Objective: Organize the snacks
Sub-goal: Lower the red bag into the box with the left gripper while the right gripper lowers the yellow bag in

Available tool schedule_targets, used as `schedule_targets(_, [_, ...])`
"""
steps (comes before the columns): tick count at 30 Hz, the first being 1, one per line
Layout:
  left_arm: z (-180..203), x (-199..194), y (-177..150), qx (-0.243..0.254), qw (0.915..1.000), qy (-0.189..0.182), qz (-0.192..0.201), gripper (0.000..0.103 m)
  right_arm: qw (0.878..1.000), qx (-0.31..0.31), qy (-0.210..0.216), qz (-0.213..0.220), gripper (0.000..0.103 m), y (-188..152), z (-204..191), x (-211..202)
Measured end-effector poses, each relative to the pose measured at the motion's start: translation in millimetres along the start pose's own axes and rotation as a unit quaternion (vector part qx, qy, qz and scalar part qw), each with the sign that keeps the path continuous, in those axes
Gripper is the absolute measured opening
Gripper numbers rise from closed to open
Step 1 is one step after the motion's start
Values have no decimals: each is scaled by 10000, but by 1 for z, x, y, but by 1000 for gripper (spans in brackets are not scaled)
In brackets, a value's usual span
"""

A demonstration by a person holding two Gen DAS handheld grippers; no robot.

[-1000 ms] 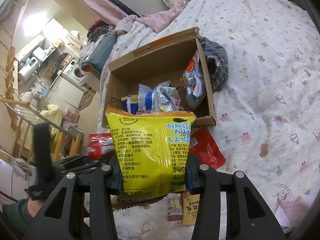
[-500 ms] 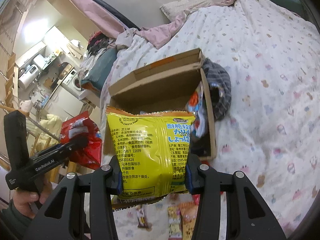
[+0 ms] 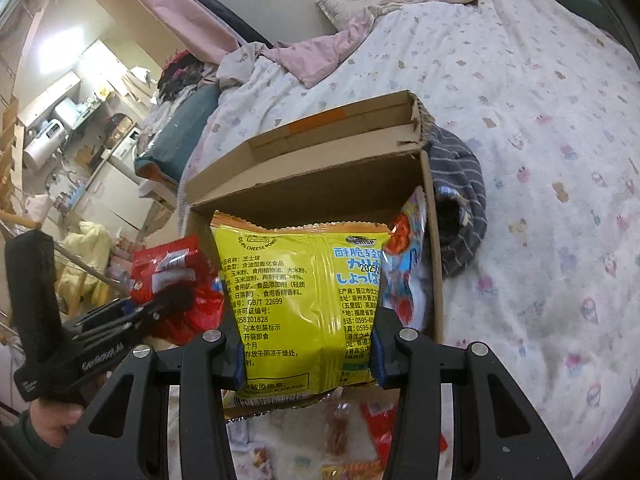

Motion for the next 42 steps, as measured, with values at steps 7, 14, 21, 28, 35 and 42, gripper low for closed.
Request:
schedule_targets(7, [1, 9, -3, -99, 9996, -127, -227, 28, 9998, 206, 20, -52, 47, 13, 2, 22])
schedule_targets(14, [-1, 11, -2, -136, 9996, -104, -243, 29, 9994, 300, -46, -187, 49, 9, 7, 31])
schedule_targets(21, [0, 6, -1, -102, 9998, -92, -153, 56, 9988, 422, 26, -259, 49, 8, 12, 33])
schedule_targets(28, [0, -2, 5, 34, 9997, 204, 107, 76, 9987, 439, 69, -246, 64, 6, 13, 33])
schedule_targets(35, [-6, -2, 4, -98, 9997, 198, 99, 76, 9990, 440, 76, -56, 84, 9, 12, 27])
schedule_targets(42, [-7, 0, 2, -134, 9997, 171, 57, 76, 9990, 434, 60, -50, 84, 10, 12, 28])
Point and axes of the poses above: each gripper's, at about its wrist camera, not at the fingertips, and x roughly the way its jaws point, z to its right, y to its top, the point moved 8 cm from there along x, roughly the way its jaws point, and after that the axes turned 1 degree about x, right-handed, at the moved point
